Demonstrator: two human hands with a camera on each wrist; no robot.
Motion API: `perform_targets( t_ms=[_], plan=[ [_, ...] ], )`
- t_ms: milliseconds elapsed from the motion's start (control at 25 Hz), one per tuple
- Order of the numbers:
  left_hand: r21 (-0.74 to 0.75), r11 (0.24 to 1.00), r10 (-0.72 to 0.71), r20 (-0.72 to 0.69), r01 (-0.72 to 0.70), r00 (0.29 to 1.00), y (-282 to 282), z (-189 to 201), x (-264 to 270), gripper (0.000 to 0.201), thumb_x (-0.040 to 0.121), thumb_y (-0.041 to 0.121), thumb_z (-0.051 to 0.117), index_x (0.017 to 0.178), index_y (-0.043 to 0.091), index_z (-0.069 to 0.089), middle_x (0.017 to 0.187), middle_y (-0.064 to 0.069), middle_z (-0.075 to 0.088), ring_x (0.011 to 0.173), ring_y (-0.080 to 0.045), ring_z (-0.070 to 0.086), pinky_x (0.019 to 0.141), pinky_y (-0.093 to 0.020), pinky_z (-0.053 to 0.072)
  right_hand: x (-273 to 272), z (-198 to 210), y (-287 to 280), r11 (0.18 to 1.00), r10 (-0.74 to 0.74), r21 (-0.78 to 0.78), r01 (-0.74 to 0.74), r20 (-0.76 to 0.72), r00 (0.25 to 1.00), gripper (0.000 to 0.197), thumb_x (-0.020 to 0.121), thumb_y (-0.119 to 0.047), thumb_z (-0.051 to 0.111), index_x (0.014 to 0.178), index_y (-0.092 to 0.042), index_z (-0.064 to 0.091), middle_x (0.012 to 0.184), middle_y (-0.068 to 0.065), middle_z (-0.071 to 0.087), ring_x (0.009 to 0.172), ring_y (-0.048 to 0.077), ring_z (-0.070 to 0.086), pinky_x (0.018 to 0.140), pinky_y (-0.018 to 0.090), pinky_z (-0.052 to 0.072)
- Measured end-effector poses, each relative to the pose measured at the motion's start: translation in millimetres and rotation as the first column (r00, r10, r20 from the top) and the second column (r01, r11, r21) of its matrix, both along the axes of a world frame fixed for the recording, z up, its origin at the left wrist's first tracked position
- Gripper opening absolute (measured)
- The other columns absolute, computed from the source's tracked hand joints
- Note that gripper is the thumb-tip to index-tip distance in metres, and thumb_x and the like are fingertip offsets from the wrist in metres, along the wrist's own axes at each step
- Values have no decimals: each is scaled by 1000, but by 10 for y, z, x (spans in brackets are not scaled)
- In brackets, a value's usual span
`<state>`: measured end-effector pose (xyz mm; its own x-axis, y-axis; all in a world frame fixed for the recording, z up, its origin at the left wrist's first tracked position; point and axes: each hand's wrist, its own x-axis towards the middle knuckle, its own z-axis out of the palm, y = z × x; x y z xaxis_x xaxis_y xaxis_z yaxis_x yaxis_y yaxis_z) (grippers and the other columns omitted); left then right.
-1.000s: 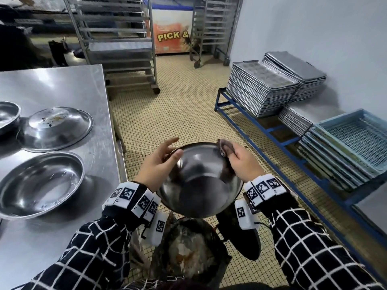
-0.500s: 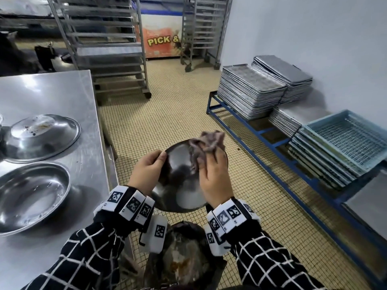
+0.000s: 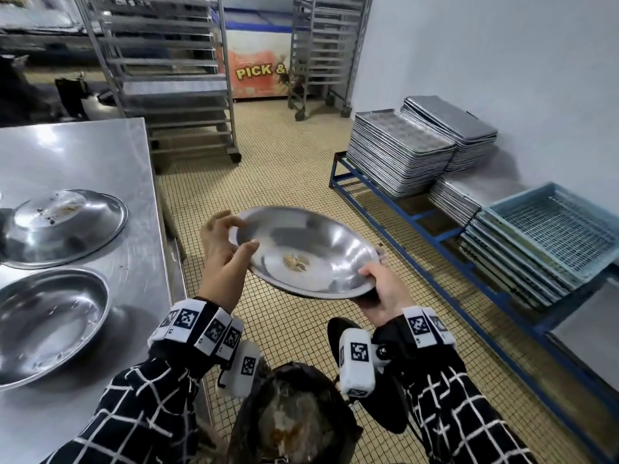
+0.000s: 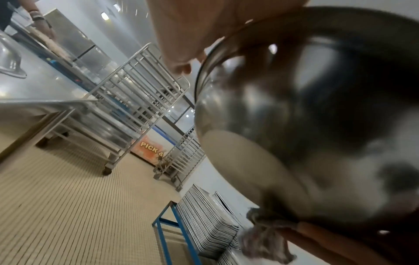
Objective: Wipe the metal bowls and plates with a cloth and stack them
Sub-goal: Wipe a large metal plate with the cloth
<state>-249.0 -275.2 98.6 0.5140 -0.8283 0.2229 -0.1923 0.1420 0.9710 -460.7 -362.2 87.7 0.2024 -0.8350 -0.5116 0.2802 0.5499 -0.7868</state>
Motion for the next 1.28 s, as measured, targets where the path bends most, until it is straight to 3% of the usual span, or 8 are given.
perform_targets(
  t_ms=[120,240,360,440,640,920,1160,1280],
  plan=[
    [100,991,-44,-354,85,934,3,-12,-54,46,92,9,53,127,26,29,100,-2,66,85,-15,66,74,-20,54,107,-76,44,985,-115,-145,92,-159,980,29,81,-9,56,109,-4,59,94,12,66,82,25,67,66,35,55],
    [248,949,-35,-525,192,850,32,-21,-109,20,93,16,54,111,7,56,66,1,72,64,-12,70,60,-24,55,234,-114,80,945,-177,-300,130,-133,975,32,86,-19,58,118,-22,58,104,5,68,96,23,66,83,39,54],
    [219,965,-8,-521,142,854,44,14,-82,9,94,8,49,92,15,55,59,5,70,56,-10,68,53,-25,55,276,-153,79,917,-127,-399,14,-259,958,17,95,-44,49,108,-37,57,105,-7,66,99,13,61,89,35,47],
    [219,972,25,-470,89,883,50,23,8,13,94,5,47,91,16,54,58,5,69,55,-10,67,53,-26,54,270,-240,45,926,-53,-370,-73,-319,946,40,93,-59,38,117,-32,56,113,-4,64,105,16,59,94,40,46],
    [351,936,35,-123,10,992,99,-33,320,15,94,6,47,96,20,53,80,-6,60,75,-26,60,70,-38,50,244,-301,102,931,-54,-357,-83,-358,932,41,101,-43,30,126,-19,52,107,-5,61,95,9,56,82,26,45],
    [384,909,-193,43,162,980,170,74,319,12,96,15,50,91,23,57,81,-3,68,74,-21,67,64,-28,51,537,-76,-219,385,-251,-737,-555,-663,705,31,90,-11,62,121,-9,64,116,2,54,105,10,51,95,4,34],
    [202,969,-139,-44,145,989,144,182,200,14,95,13,52,88,23,58,72,11,68,69,-6,65,58,-12,50,825,-105,-14,-7,-105,-655,-755,-751,652,27,79,0,57,101,-3,72,120,16,55,113,24,50,105,16,29],
    [167,982,-73,-77,85,994,149,209,283,15,95,13,52,88,25,58,76,6,65,62,-3,65,54,-12,49,734,-215,141,-100,26,-472,-876,-881,472,28,78,0,54,101,2,71,119,19,56,111,33,52,105,33,37]
  ],
)
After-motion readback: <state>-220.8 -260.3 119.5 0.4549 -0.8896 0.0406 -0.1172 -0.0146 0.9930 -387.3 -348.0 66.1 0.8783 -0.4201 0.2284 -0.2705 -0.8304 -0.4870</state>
